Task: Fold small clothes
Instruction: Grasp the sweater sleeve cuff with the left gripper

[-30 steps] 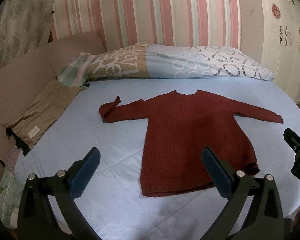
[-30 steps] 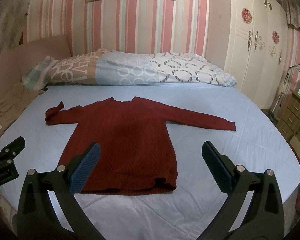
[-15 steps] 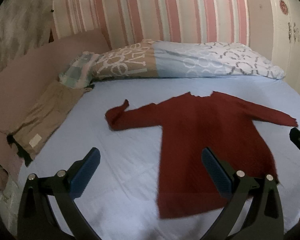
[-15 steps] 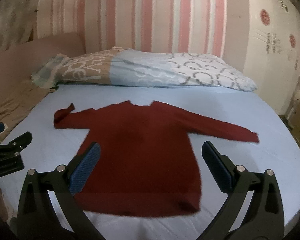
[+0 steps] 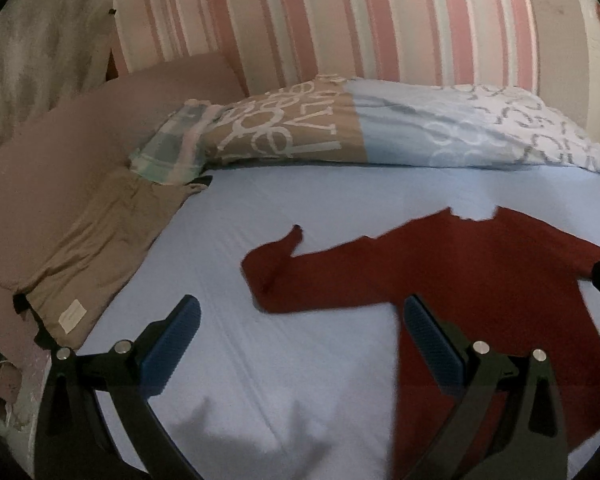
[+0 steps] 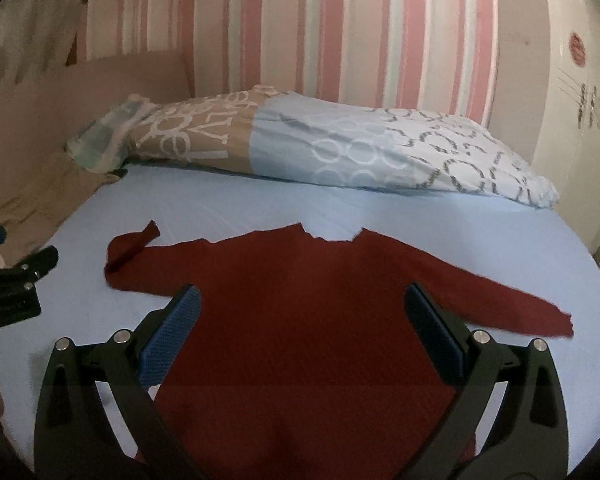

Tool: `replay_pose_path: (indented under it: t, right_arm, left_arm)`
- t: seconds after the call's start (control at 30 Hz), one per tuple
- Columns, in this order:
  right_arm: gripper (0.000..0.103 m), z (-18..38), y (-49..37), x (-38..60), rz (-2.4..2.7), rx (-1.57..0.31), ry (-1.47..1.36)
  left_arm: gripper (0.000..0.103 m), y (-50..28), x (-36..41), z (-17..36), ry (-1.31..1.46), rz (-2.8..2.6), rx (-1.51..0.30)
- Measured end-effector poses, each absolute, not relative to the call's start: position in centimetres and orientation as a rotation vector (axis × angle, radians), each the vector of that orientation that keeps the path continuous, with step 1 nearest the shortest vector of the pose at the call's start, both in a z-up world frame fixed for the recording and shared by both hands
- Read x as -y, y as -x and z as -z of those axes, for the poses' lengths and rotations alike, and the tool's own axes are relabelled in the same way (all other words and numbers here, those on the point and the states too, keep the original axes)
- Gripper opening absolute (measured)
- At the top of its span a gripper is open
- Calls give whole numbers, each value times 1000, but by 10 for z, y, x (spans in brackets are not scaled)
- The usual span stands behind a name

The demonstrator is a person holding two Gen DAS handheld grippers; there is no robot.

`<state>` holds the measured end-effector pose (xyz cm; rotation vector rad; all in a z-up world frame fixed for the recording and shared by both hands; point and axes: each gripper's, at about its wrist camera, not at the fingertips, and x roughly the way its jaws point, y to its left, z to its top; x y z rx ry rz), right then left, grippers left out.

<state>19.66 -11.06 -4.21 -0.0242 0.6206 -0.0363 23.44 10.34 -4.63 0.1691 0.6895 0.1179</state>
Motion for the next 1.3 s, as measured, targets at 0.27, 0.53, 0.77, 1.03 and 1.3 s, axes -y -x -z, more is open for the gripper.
replay_pose_path:
  t: [0.27,0.53,0.77,1.03,1.3]
  right_arm:
    - [100,71,-279,69,24,-642,46]
    - [100,110,-345,46,15,-666,79]
    - [100,139,-383,37,27,-696,112]
    - [100,164,-409,42,55,-728,123]
    - [100,177,-415,38,64,-743,137]
  left_arm:
    - [102,-314,-145,75,-124,-127,-721]
    - [102,-383,-179,131,-130,-137,-788]
    - [102,-435,-179,172,-191,-93,-830]
    - [102,-486,-179,201,-224,-34,-883]
    - [102,-514,-187,232,-300,-102,-929]
